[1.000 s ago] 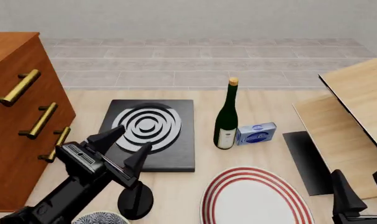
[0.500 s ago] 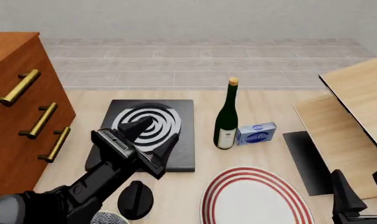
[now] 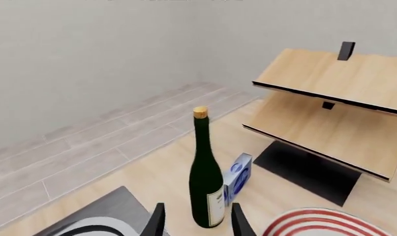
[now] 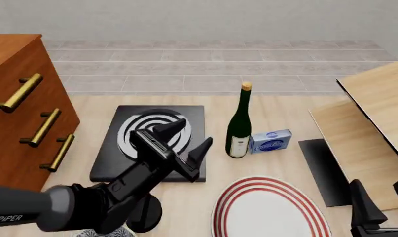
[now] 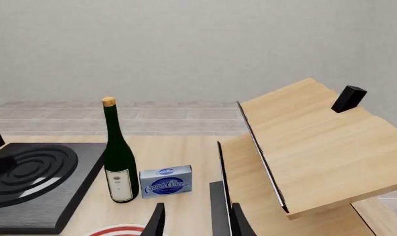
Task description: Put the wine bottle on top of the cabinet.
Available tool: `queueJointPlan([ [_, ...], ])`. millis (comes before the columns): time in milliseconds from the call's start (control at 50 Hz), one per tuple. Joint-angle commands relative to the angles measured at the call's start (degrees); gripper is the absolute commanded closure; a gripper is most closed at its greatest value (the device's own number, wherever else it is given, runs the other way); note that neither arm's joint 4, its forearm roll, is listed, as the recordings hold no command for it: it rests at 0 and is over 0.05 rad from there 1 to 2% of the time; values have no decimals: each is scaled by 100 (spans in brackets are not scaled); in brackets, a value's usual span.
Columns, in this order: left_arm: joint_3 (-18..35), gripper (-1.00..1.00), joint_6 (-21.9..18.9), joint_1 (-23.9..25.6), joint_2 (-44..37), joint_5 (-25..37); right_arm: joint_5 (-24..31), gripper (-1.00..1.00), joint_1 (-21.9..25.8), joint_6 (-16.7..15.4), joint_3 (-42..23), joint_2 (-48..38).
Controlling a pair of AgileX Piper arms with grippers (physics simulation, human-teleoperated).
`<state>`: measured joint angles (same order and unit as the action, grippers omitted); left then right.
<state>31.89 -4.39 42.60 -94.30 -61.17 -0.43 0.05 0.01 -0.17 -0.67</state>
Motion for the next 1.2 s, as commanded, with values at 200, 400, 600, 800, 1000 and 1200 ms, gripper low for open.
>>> queueJointPlan([
  [200, 631, -100, -17, 112, -754, -166, -44, -100, 1, 1, 5, -41],
  [400, 978, -100, -31, 82, -1102, -149, 7, -100, 1, 0, -1, 4],
  [600, 1371, -100, -15, -10, -1449, -83, -13, -100, 1, 1, 5, -9],
  [800, 1727, -100, -51, -27, -1819, -63, -13, -100, 0, 0, 5, -10],
  [1000, 1941, -100, -25, 48, -2015, -34, -13, -100, 1, 1, 5, -10],
  [1200, 2135, -100, -13, 93, -2199, -51, -13, -100, 1, -1, 5, -10],
])
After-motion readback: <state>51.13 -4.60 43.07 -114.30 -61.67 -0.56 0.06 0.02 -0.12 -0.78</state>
